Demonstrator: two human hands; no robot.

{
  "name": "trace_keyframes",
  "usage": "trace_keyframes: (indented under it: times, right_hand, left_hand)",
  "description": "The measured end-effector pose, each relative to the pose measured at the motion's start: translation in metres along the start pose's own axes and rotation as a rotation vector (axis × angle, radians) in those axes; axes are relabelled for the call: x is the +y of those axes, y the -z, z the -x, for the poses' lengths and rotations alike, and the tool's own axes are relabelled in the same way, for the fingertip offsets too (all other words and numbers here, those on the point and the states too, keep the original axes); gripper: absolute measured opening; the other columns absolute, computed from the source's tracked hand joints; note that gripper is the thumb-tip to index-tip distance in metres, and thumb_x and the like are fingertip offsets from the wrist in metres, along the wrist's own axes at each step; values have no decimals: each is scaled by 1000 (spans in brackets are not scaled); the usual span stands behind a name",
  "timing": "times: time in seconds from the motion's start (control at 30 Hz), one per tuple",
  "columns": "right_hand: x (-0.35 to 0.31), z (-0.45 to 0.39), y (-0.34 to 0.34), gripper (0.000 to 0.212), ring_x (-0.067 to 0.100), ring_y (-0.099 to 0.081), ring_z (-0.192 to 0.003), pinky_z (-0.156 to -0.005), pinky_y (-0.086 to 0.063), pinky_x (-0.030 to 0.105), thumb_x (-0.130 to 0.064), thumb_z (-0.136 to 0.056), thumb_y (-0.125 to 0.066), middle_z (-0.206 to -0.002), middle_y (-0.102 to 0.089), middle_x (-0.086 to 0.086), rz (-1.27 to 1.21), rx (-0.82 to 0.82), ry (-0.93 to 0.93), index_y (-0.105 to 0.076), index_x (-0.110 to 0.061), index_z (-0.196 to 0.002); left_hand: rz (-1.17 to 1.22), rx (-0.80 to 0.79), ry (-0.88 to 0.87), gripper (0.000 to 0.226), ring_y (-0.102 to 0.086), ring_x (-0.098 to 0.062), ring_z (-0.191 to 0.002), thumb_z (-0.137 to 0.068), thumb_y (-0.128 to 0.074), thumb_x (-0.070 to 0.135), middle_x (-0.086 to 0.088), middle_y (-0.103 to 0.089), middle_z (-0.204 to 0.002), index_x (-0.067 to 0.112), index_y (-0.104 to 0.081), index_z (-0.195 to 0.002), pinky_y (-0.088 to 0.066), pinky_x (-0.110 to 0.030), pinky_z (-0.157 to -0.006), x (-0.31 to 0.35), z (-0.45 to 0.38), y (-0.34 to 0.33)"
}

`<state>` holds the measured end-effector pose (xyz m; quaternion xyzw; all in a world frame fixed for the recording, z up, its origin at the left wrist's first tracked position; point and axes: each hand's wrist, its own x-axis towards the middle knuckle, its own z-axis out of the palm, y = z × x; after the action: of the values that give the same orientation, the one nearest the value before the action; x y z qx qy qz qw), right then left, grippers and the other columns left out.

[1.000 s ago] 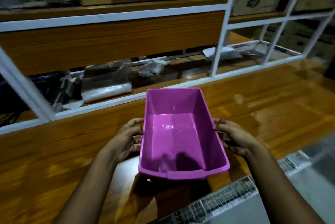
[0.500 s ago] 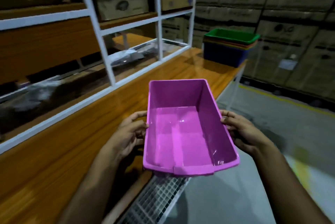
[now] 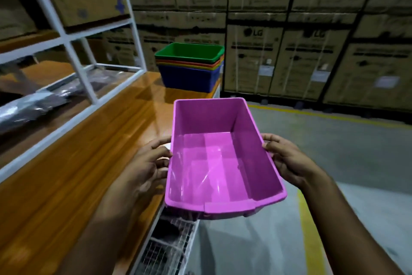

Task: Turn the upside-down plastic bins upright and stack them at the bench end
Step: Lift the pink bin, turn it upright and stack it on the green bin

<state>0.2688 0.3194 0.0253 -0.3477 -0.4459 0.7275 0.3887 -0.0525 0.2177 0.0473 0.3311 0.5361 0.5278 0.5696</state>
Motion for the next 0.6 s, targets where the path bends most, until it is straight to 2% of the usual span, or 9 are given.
trace_keyframes:
  times: [0.1,0.17,0.2,0.27,0.33,0.4,0.43,0.53,0.6]
  right_hand:
    - [-18,-32,18,69,22,-41,-73,-60,-53,25,-31,-37,-96,-100,-55,19,9,66,25,-74,-15,-101]
    - [-39,-52,28,77,24,-43,-71,-59,-54,26,-20,-48,-92,-99,-57,20,17,132,42,-63,-2,-117]
    - [-51,-61,33,71,25,-46,-70,-58,-54,25,-14,-62,-84,-97,-59,20,22,167,61,-56,4,-125]
    - [-73,-77,42,47,21,-55,-63,-54,-55,24,-2,-86,-60,-92,-63,18,30,203,107,-48,9,-130]
    - [-96,-94,52,34,12,-60,-48,-41,-50,18,4,-95,-43,-85,-64,17,20,230,131,-50,8,-129]
    - [-120,-113,61,33,3,-52,-36,-33,-41,13,5,-97,-38,-71,-64,9,9,254,163,-52,6,-126]
    - [-131,-122,66,33,2,-52,-36,-33,-40,13,5,-97,-38,-69,-64,7,9,265,174,-53,7,-126]
    - [-163,-158,91,37,10,-64,-54,-45,-53,20,0,-95,-42,-87,-66,13,17,271,183,-54,7,-129]
    - [-182,-183,107,38,12,-68,-59,-49,-55,22,-1,-95,-43,-89,-67,14,14,257,193,-55,6,-131]
  left_hand:
    - [-1,-76,-29,39,-54,-23,-71,-74,-58,3,-14,-61,-87,18,-72,-108,-54,-29,-55,19,-55,-13]
    - [-11,-129,-42,45,-54,-21,-70,-68,-60,8,-8,-66,-81,16,-71,-110,-54,-28,-54,37,-92,-25]
    - [-27,-155,-50,46,-55,-20,-70,-67,-61,9,-7,-67,-81,16,-71,-112,-54,-28,-54,46,-110,-31]
    - [-55,-212,-73,49,-58,-20,-70,-68,-62,11,-7,-69,-84,16,-68,-116,-54,-29,-54,66,-142,-46]
    - [-75,-259,-84,55,-58,-21,-70,-68,-61,9,-8,-69,-87,13,-63,-123,-55,-30,-54,86,-175,-61]
    - [-72,-295,-105,56,-56,-21,-71,-68,-60,8,-9,-67,-87,9,-62,-124,-54,-30,-56,107,-206,-78]
    - [-68,-306,-117,56,-55,-21,-71,-68,-59,7,-9,-67,-87,7,-62,-123,-53,-29,-56,117,-220,-85]
    - [-59,-322,-145,58,-53,-20,-73,-67,-60,8,-13,-63,-93,2,-61,-124,-53,-26,-56,142,-269,-108]
    - [-70,-322,-157,61,-54,-20,-76,-67,-60,10,-15,-61,-99,2,-59,-127,-53,-25,-58,155,-299,-120]
